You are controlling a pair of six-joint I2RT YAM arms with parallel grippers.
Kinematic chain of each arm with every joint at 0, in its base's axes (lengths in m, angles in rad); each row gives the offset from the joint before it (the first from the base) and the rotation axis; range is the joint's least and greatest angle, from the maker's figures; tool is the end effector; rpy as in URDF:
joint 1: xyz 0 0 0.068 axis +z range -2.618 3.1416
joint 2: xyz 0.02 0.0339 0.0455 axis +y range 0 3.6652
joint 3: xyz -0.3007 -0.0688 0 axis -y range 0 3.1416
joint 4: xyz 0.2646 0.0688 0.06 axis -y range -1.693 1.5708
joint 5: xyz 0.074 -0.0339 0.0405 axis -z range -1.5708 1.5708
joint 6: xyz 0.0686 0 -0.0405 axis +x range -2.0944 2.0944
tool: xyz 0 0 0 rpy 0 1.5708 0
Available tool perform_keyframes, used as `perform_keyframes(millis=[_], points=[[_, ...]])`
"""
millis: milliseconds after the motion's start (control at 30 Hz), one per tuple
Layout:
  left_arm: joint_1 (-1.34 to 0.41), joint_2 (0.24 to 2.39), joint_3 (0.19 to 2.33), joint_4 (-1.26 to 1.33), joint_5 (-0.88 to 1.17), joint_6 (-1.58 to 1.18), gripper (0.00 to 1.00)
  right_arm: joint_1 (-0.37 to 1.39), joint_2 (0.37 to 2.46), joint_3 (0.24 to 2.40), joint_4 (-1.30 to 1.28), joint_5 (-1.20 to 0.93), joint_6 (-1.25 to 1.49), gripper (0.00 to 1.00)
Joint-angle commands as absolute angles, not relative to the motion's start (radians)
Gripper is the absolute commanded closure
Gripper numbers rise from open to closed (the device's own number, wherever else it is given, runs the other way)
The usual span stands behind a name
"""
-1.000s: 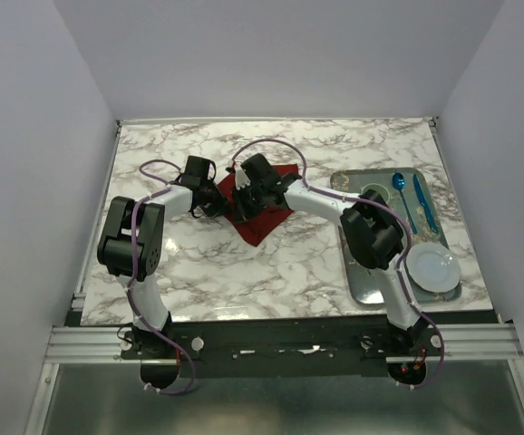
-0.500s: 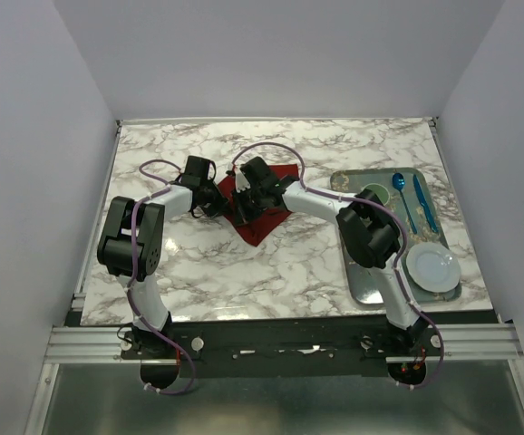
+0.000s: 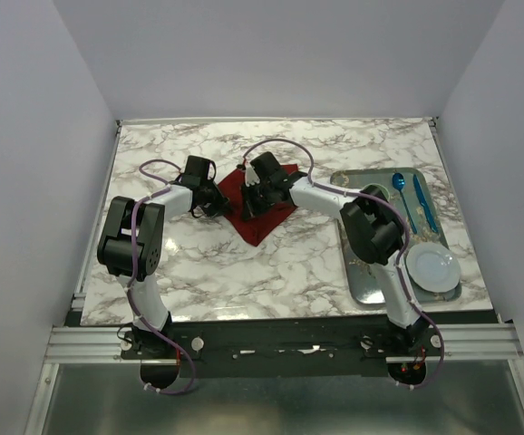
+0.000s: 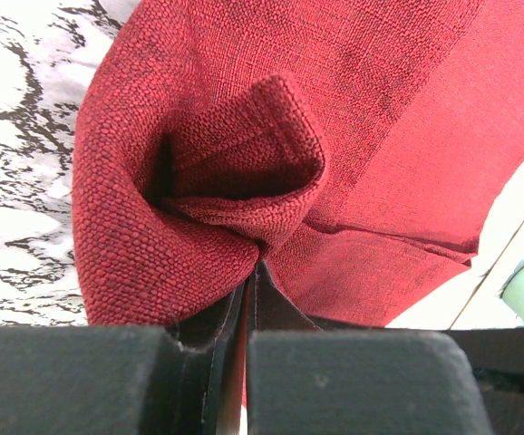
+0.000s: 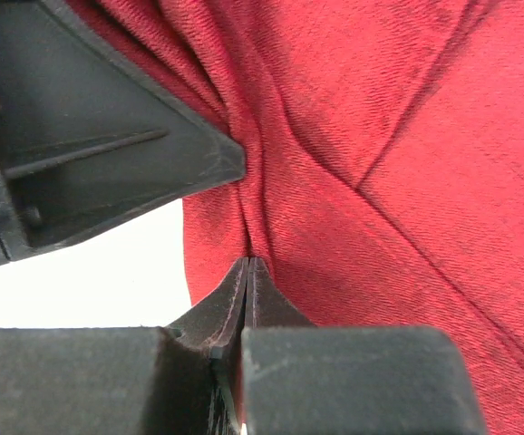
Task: Fold the napkin, place the utensils inside, and roll it up
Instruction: Roll the napkin with the utensil
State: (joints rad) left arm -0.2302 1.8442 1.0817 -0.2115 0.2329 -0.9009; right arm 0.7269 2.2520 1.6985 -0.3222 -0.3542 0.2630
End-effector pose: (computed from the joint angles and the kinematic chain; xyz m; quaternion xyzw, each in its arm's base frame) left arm 0.3986 -0.1097 0.1472 -0.2802 0.9077 -0.2502 0.1870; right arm 0.3986 0.3863 0.1528 -0.2711 0.8869 0.3050 0.2164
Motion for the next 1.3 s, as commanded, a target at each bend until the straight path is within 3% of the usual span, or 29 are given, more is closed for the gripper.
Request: perform_keyframes(millis=[0, 233, 333, 433, 567, 833, 1000, 1267], points=[[-0.229, 1.899, 1.060, -0.284, 0.186, -0.867, 0.91, 0.721, 2.275, 1.665, -0.295, -0.380, 0.268, 0.93], [-0.229, 1.898, 1.058, -0.281, 0.190, -0.867, 0.91, 0.721, 2.255, 1.671, -0.293, -0.396, 0.287, 0.94], [-0.229, 1.898, 1.051, -0.278, 0.193, -0.867, 0.91, 0.719, 2.204, 1.678, -0.302, -0.420, 0.311, 0.88], [-0.229, 1.899, 1.042, -0.268, 0.202, -0.876, 0.91, 0.721, 2.175, 1.723, -0.319, -0.465, 0.327, 0.78], [-0.229, 1.899, 1.048, -0.273, 0.213, -0.876, 0.91, 0.726, 2.166, 1.770, -0.390, -0.436, 0.287, 0.54], [-0.219, 1.919, 1.054, -0.272, 0.255, -0.890, 0.91, 0.813, 2.082, 1.623, -0.376, -0.186, 0.036, 0.36], [-0.212, 1.934, 1.040, -0.268, 0.284, -0.899, 0.94, 0.914, 2.072, 1.585, -0.354, 0.035, -0.159, 0.32], [-0.202, 1.936, 1.019, -0.271, 0.299, -0.900, 0.95, 0.946, 2.141, 1.637, -0.374, 0.092, -0.129, 0.33]])
